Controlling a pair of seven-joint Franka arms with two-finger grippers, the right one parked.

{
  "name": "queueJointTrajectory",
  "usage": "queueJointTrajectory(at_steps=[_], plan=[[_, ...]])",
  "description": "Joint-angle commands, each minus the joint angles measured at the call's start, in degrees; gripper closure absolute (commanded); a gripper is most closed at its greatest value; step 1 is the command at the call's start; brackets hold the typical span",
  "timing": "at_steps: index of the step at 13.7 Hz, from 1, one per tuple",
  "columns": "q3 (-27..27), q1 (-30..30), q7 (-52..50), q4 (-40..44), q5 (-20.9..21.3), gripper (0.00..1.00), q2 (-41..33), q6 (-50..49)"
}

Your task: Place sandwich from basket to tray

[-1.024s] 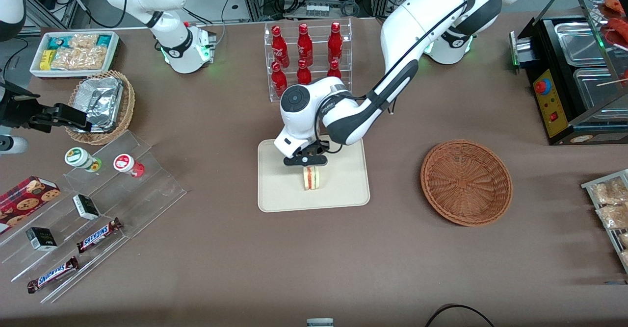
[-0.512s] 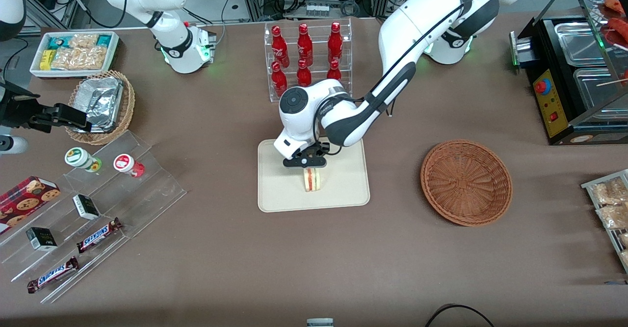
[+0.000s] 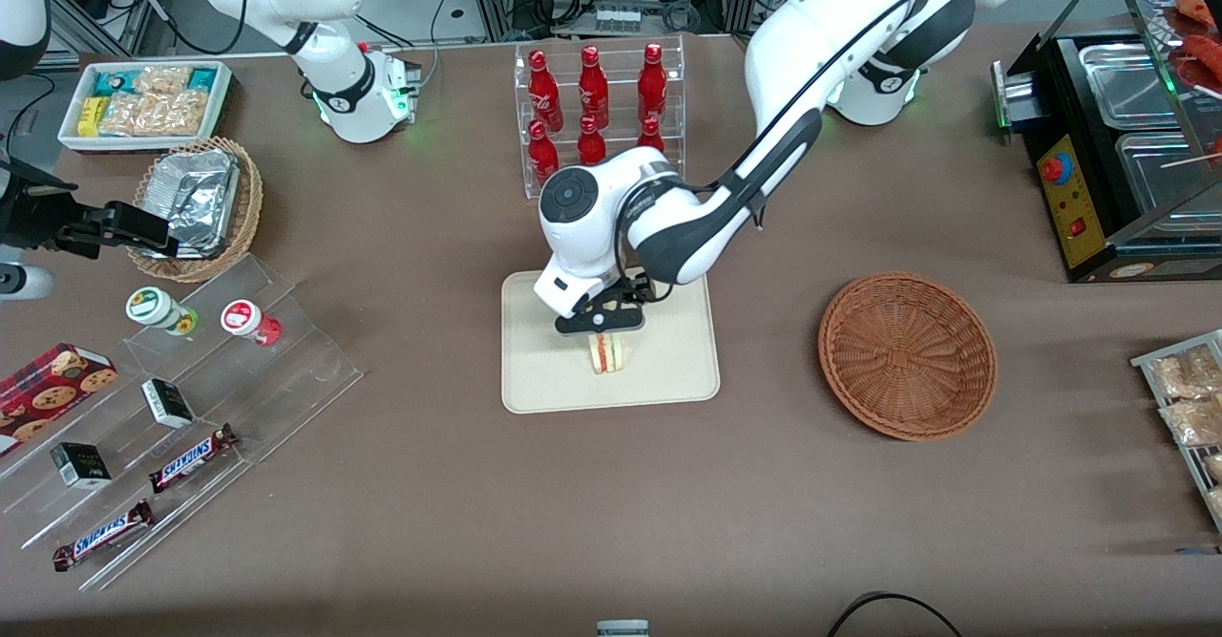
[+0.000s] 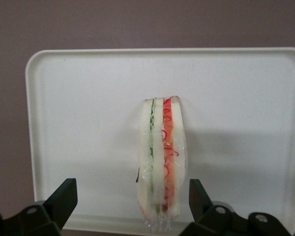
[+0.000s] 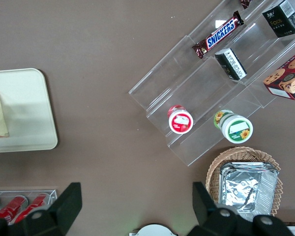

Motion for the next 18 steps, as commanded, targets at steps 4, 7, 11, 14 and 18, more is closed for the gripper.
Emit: queueJointTrajectory(at_steps=[4,7,11,14,18], plan=[[0.13,10.23,0.94,-2.82,-10.06,0.00,-15.67,-11.76],[0.13,15.68,7.68,-7.92,-11.99,0.00,-23.32,-16.06],[0.13,23.16,18.24,-8.55,-16.04,0.00,-29.13,-21.43],[0.22,28.26,26.32,-9.16,-17.80,0.00,-32.30,-24.51],[4.32,31.88,36.78,-14.16,-20.79,0.00,-38.35,-24.78]])
